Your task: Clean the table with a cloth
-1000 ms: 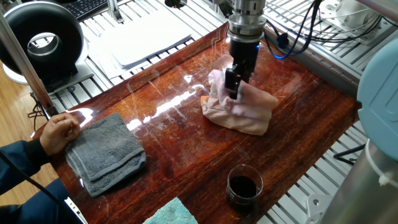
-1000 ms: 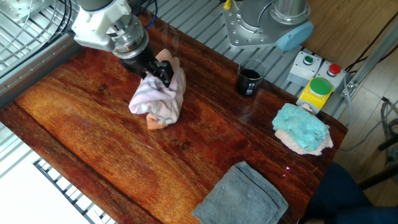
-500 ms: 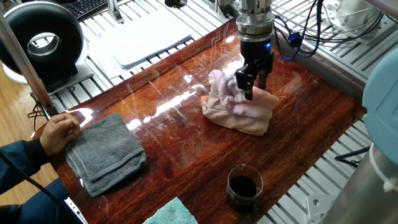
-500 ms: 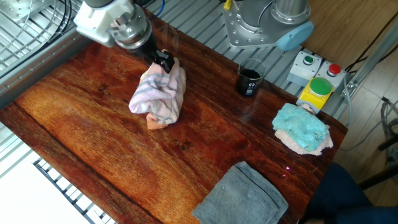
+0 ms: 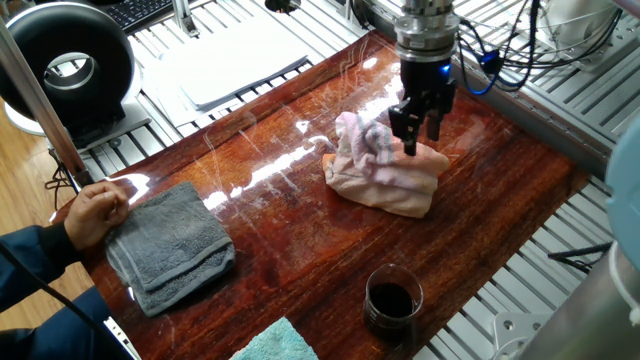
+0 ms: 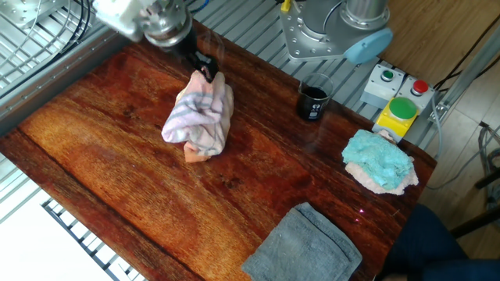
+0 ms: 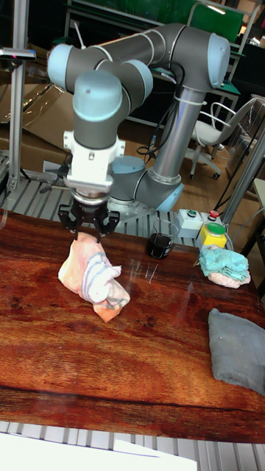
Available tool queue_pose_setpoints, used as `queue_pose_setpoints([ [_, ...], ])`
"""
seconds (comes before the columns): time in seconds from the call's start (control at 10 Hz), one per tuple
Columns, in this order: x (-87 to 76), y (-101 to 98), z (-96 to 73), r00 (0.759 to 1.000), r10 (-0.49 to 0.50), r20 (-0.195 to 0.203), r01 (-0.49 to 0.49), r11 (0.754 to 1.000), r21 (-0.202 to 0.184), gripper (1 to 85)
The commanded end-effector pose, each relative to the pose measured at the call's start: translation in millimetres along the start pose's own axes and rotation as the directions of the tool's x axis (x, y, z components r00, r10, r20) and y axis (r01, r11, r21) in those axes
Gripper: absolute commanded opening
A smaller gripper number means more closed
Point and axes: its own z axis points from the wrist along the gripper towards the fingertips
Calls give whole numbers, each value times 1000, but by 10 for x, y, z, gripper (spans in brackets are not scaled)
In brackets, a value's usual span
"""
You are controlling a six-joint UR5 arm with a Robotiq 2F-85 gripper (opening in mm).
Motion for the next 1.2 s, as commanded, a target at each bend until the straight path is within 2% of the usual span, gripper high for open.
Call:
queue_pose_setpoints([
  [0.0,-72,-56,-80,992,64,106,-64,998,-5,353],
  [0.2,-62,-129,-119,989,77,126,-78,997,0,257],
  [0.4,-84,-255,-126,990,50,135,-57,997,46,240],
  [0.5,-178,-309,-139,986,35,162,-46,997,66,227],
  [0.6,-243,-391,-150,983,44,177,-61,994,94,10],
  [1.1,-448,-223,-163,976,41,216,-44,999,11,10],
])
